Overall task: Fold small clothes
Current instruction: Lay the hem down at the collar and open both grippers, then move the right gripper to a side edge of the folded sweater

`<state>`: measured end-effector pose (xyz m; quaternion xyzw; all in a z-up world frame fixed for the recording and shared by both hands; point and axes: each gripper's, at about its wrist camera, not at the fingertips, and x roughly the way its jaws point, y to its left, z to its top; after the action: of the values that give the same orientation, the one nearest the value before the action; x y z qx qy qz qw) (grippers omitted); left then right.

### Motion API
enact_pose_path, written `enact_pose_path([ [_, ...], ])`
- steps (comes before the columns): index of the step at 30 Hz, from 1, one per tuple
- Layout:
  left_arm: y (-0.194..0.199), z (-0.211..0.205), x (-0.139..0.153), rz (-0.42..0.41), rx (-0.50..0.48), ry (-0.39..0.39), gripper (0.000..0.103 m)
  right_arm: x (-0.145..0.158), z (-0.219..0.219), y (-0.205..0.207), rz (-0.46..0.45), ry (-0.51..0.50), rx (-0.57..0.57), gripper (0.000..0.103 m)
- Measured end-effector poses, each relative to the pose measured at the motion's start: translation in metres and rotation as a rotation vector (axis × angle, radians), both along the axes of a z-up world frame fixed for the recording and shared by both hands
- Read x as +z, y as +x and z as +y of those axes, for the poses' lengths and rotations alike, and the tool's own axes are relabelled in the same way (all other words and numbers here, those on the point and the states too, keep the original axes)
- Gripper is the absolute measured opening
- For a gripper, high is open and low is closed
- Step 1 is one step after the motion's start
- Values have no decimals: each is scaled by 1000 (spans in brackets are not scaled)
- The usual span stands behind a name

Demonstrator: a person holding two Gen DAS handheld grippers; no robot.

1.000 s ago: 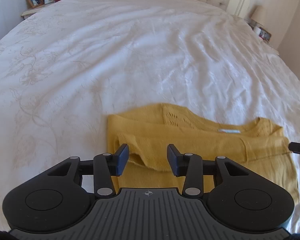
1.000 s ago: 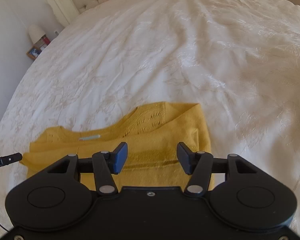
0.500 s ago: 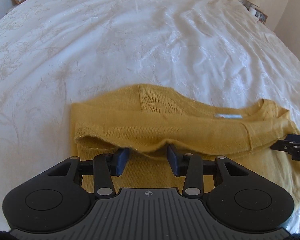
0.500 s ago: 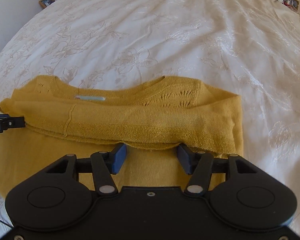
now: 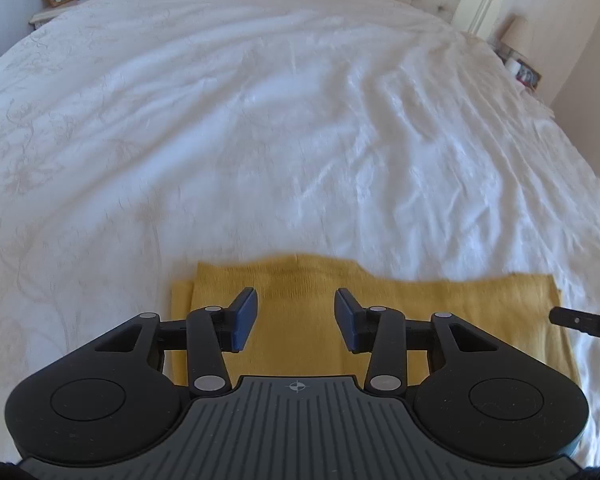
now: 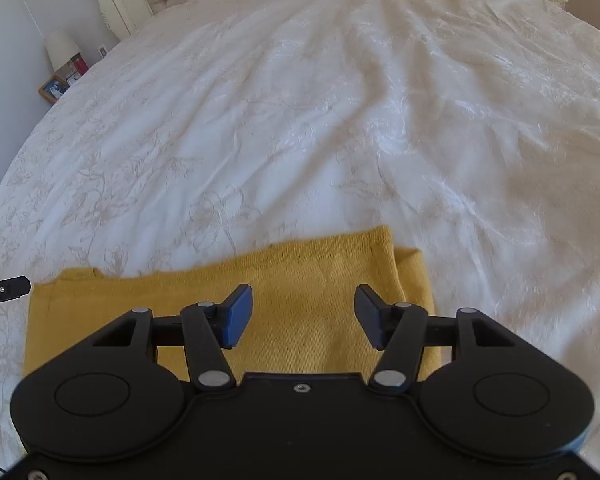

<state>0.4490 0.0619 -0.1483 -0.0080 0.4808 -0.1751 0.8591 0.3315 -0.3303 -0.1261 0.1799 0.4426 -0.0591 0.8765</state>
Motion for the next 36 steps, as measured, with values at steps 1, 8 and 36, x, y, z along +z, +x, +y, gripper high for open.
enact_pose_path([
  [1,-12,-2,-6,19,-21,23,41,-4,2,-8,25,-2,8,62],
  [8,-96,3,-40,148,-124,131,43,-26,28,-77,162,-58,92,62],
  [36,-117,29,-49,204,-130,115,52,-32,114,-89,277,-255,267,76],
])
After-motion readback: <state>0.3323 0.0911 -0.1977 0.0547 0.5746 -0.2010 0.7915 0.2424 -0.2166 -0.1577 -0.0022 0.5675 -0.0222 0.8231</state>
